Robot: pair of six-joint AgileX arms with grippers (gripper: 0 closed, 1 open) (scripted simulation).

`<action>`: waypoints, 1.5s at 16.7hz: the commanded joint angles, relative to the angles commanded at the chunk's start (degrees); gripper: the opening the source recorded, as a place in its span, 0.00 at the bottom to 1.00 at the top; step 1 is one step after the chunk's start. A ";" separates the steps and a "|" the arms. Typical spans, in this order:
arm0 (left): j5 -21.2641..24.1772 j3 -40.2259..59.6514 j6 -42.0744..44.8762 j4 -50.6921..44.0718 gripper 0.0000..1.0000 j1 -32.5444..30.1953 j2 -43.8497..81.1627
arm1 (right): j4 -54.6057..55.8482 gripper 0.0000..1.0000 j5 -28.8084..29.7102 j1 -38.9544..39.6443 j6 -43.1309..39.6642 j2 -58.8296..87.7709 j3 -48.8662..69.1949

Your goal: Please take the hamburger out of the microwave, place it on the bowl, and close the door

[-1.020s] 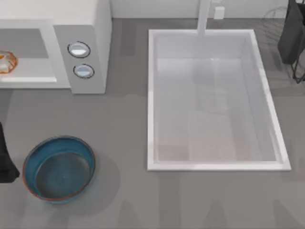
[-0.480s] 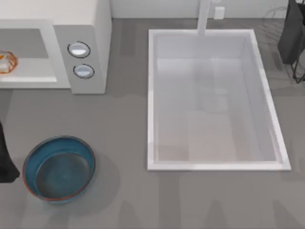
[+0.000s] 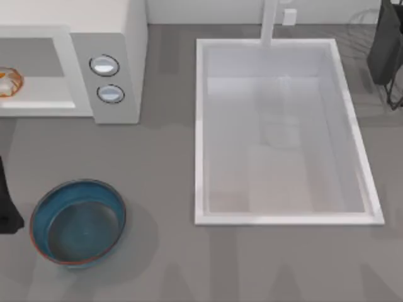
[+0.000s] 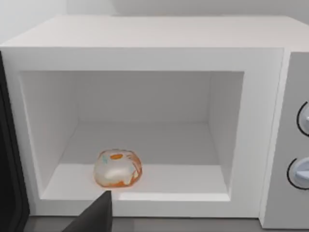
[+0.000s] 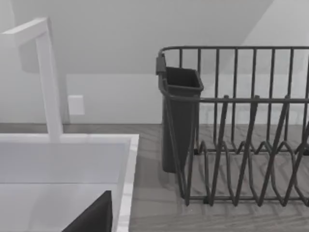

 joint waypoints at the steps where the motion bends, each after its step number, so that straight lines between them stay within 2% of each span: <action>1: 0.26 1.16 0.10 1.24 1.00 0.23 2.81 | 0.00 1.00 0.00 0.00 0.00 0.00 0.00; 6: 2.16 9.60 0.84 10.25 1.00 1.87 23.21 | 0.00 1.00 0.00 0.00 0.00 0.00 0.00; 19: 9.12 40.59 3.56 43.35 1.00 7.90 98.13 | 0.00 1.00 0.00 0.00 0.00 0.00 0.00; 25: 11.68 51.98 4.56 55.51 1.00 10.12 125.65 | 0.00 1.00 0.00 0.00 0.00 0.00 0.00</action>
